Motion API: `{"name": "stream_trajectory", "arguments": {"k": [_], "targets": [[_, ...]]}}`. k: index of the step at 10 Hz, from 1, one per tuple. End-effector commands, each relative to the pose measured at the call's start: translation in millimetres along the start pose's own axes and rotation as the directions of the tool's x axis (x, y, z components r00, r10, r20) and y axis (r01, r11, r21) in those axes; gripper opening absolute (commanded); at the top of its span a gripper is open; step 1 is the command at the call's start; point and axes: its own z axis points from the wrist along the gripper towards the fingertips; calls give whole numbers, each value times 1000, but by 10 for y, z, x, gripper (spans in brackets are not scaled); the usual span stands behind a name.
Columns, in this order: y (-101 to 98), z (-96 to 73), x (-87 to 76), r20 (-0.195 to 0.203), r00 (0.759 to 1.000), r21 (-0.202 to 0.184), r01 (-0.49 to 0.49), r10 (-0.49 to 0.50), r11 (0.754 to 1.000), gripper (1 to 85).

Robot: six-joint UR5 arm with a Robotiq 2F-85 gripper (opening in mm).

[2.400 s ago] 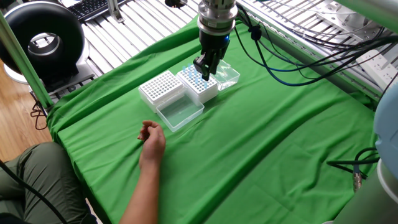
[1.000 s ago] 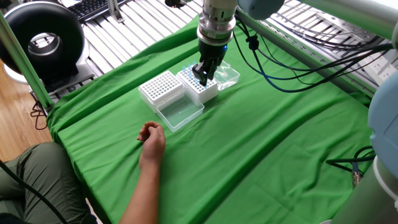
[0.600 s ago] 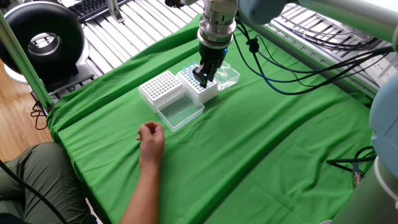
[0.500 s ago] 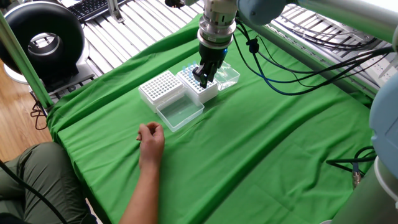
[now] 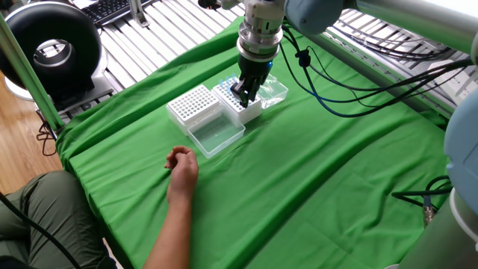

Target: Insert a medium pipette tip into the holder for medium pipette tips

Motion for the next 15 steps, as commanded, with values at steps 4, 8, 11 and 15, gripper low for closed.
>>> {"name": "stream_trajectory", "arguments": {"k": [4,8,11,15], "targets": [[-6,17,-23,13,1000,-4,-20,20,1000,157],[-34,-24,2,9,999,7,-37,37,999,10],[0,-115,30,3,999,-5,-35,35,999,10],[31,-406,67,-26,999,-5,-29,29,1000,10]]}}
